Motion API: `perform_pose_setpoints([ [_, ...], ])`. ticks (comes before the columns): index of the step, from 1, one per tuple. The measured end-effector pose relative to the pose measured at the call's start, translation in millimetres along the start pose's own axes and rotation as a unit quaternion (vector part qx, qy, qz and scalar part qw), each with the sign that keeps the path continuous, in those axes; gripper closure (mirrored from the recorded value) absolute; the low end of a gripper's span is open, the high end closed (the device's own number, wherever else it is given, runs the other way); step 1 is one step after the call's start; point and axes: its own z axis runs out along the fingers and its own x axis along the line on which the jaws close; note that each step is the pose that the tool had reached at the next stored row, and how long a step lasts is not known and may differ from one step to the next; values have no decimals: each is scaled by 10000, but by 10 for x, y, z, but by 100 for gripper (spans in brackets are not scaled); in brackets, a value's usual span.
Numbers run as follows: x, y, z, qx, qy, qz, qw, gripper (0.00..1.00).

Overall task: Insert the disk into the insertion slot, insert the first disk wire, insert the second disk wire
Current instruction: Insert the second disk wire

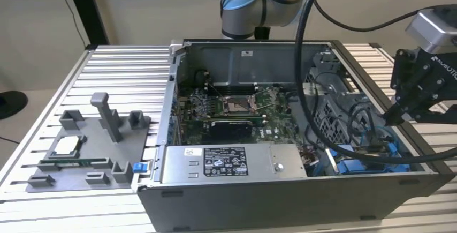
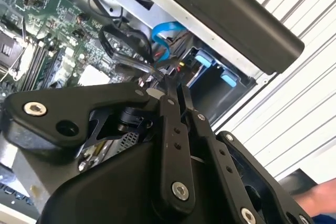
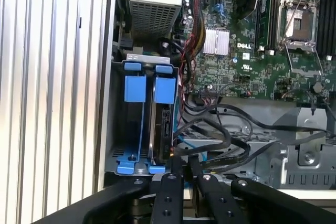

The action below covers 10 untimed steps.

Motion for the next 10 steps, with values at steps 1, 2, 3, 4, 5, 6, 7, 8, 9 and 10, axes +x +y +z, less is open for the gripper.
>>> perform_pose_setpoints([
  [1,-1,21,0,1,0,5,10000,100],
  [2,-2,43,0,2,0,10,10000,100],
  [3,-4,64,0,2,-1,14,10000,100],
  [4,-5,87,0,3,-1,19,10000,100],
  [5,-6,109,1,4,-1,23,10000,100],
  [6,-7,133,1,4,-1,28,10000,100],
  [7,-7,159,3,5,-2,33,10000,100],
  [8,-9,185,5,5,-2,37,10000,100],
  [9,-11,245,8,7,-3,48,10000,100],
  [10,-12,275,10,8,-3,54,10000,100],
])
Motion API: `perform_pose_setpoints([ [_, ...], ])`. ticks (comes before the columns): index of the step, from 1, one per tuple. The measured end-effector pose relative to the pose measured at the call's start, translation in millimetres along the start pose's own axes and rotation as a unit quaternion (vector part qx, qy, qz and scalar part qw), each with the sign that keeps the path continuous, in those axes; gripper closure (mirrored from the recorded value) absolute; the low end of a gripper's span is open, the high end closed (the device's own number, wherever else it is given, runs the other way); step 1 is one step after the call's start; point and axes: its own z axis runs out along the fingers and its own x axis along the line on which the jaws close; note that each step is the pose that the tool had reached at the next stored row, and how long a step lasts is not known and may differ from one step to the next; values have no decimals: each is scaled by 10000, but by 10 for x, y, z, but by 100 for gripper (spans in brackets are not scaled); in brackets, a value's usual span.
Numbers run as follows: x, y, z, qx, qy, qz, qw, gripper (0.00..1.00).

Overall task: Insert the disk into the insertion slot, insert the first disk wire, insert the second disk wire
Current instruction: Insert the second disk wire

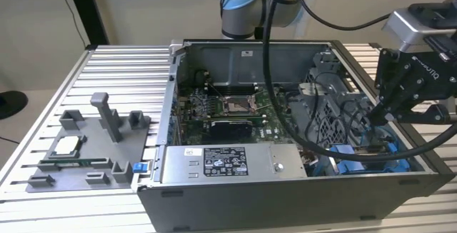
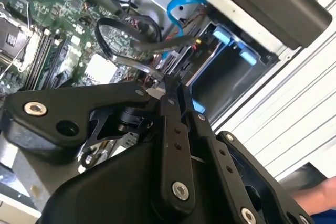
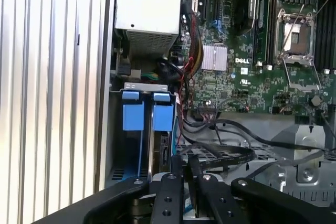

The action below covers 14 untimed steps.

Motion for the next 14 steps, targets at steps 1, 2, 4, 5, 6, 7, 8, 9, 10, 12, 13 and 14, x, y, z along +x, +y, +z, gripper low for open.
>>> perform_pose_setpoints([
  [1,-1,28,2,1,-1,5,10000,100],
  [2,-1,52,5,3,-4,9,10000,100],
  [4,0,72,10,28,-40,6,10000,100],
  [5,1,74,14,45,-78,3,10000,100],
  [6,3,75,18,63,-110,-1,9999,100],
  [7,7,75,21,77,-133,-3,9999,100],
  [8,25,75,21,78,-136,-1,9999,100],
  [9,56,76,19,78,-138,2,9999,100],
  [10,88,77,18,74,-139,6,9999,100],
  [12,141,79,20,71,-138,17,9999,100],
  [13,163,80,29,71,-140,24,9999,100],
  [14,175,79,43,71,-140,25,9999,100],
])
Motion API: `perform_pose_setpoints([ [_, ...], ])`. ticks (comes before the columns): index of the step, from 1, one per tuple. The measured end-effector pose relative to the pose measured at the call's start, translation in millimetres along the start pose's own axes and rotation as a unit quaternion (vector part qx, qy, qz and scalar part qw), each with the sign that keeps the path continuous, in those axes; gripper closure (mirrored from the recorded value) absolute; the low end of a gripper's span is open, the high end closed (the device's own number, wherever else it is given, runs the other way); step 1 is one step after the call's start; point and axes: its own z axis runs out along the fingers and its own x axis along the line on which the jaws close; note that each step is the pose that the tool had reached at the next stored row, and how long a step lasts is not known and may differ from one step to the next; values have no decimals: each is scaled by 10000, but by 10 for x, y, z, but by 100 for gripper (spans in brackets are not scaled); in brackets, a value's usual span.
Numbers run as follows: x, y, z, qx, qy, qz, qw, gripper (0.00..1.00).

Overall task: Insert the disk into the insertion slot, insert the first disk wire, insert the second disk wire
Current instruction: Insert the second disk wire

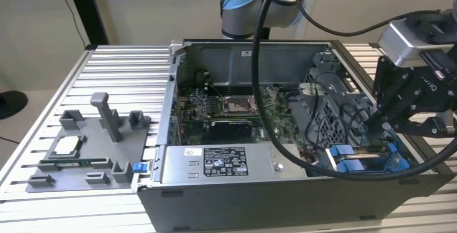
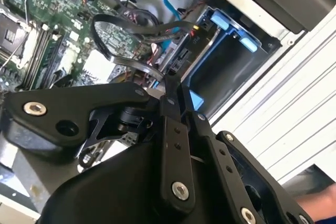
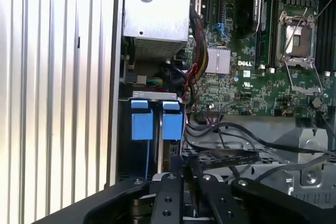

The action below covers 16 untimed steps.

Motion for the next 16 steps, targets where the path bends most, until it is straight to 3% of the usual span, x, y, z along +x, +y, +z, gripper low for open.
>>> perform_pose_setpoints([
  [9,50,-6,157,-2,0,-16,10000,100],
  [16,63,-27,236,-5,4,-104,9999,100],
])
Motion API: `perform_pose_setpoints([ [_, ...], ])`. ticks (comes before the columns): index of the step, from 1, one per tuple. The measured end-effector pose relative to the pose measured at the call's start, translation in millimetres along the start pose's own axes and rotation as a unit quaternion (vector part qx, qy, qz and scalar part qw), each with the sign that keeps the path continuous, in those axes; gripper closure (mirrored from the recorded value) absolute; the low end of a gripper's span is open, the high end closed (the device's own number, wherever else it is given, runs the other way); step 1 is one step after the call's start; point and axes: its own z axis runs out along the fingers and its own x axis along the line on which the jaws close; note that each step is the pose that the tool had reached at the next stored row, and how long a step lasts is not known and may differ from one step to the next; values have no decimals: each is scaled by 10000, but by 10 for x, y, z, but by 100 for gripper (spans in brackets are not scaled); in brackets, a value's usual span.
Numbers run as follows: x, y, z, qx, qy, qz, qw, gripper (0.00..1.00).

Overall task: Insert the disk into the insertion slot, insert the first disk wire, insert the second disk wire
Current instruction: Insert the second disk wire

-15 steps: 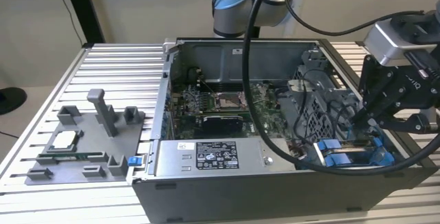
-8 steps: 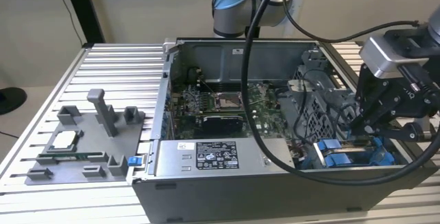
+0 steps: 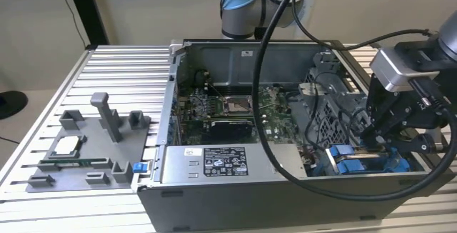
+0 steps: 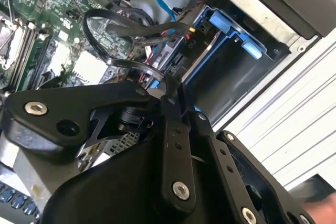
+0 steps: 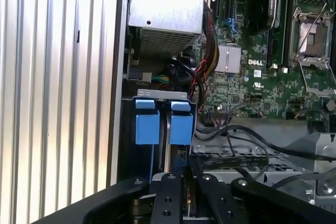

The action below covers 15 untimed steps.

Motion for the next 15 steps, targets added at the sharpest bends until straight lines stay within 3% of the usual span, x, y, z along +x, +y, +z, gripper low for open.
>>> perform_pose_setpoints([
  [15,5,-47,15,25,3,-25,10000,100],
])
